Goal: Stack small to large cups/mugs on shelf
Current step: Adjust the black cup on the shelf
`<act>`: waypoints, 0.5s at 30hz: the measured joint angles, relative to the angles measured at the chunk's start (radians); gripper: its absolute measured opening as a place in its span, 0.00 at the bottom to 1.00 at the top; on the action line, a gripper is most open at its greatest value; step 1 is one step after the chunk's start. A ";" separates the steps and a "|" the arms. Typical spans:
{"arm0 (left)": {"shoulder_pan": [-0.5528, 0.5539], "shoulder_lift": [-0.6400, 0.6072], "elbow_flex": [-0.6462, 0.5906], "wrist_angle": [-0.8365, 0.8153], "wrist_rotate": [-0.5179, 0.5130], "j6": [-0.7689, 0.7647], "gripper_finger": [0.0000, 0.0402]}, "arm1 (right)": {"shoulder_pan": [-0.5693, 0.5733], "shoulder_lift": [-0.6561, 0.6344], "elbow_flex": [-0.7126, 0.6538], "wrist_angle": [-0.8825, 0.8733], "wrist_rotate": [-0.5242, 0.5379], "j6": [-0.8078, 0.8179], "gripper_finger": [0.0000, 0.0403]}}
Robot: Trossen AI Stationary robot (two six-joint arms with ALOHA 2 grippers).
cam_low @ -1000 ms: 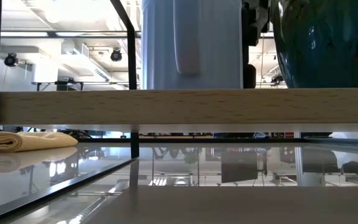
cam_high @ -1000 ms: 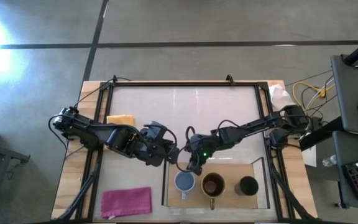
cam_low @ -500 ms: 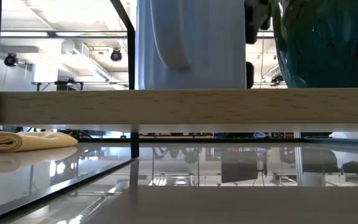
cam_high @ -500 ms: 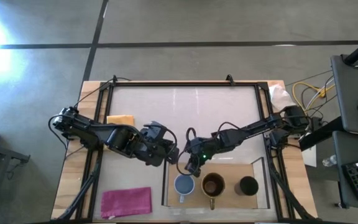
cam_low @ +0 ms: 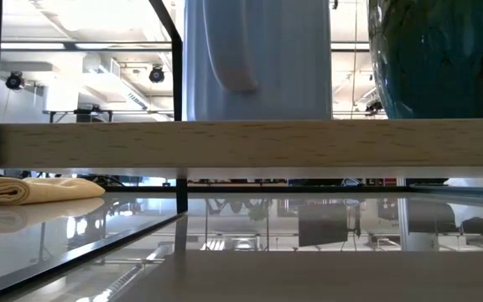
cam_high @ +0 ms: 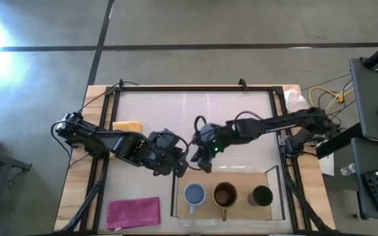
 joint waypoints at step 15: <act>0.068 -0.091 -0.046 0.256 0.169 0.301 0.21 | -0.037 -0.240 0.056 -0.836 0.308 0.098 0.02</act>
